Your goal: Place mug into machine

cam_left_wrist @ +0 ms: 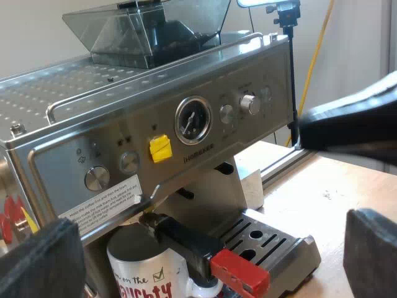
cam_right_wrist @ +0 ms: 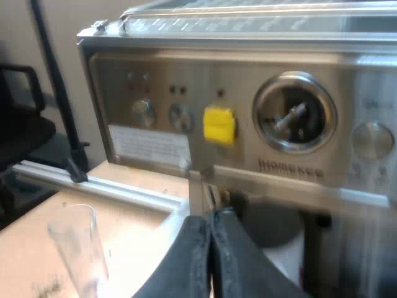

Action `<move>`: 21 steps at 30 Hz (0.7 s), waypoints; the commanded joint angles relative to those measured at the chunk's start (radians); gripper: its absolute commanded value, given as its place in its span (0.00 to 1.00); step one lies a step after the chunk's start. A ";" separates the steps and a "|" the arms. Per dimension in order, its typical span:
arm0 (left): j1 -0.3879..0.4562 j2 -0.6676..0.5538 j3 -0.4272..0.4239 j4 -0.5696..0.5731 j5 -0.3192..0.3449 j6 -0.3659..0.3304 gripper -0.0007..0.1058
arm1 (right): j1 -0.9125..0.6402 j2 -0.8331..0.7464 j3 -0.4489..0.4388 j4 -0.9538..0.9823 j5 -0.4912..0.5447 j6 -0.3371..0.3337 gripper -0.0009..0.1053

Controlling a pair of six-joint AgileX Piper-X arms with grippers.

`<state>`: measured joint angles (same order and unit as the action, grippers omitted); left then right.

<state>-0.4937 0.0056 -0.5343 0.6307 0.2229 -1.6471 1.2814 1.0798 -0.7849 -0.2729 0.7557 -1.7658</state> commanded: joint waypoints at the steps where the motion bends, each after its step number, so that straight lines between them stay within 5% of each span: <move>1: -0.004 0.000 -0.005 -0.003 -0.002 -0.005 0.80 | -0.002 0.043 -0.080 0.044 0.010 -0.012 0.01; 21: -0.004 0.000 -0.005 0.046 -0.002 -0.077 0.80 | -0.104 0.348 -0.326 0.053 0.057 -0.010 0.01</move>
<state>-0.4937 0.0056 -0.5343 0.6734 0.2229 -1.7131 1.1830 1.4305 -1.0999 -0.2203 0.8019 -1.7658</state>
